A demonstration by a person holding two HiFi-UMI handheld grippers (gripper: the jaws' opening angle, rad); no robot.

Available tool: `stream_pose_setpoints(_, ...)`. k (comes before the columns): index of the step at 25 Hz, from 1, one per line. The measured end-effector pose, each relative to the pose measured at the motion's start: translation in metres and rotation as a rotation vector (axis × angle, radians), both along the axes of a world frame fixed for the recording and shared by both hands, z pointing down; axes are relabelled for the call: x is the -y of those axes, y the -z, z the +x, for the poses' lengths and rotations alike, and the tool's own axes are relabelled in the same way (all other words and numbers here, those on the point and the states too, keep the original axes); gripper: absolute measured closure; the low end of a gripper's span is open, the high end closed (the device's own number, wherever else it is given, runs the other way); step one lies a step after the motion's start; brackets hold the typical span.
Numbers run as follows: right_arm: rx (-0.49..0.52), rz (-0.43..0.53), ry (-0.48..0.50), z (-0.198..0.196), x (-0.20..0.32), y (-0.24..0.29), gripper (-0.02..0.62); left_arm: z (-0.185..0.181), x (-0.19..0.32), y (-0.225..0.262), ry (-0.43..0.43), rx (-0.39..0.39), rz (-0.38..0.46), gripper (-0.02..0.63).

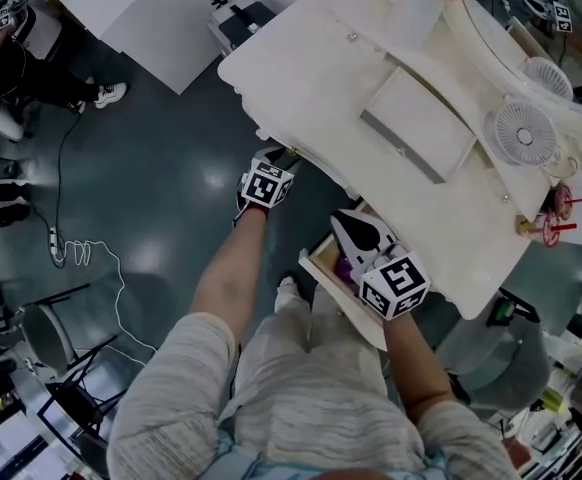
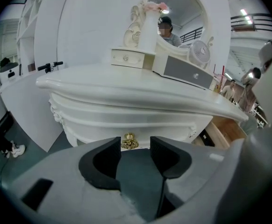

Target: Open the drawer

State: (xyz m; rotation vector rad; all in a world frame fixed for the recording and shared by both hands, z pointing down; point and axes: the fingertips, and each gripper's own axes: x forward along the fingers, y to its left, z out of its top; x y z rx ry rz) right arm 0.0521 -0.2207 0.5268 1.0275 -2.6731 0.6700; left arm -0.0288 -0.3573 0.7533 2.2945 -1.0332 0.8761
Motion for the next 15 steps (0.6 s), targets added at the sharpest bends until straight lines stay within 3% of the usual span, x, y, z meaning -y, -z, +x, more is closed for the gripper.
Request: stream_pose_setpoints(15,0.019,-0.020,-0.035,0.007,0.004,-0.002,0.584,0.004,0.013,-0.011,-0.002,0.028,-0.019,0.408)
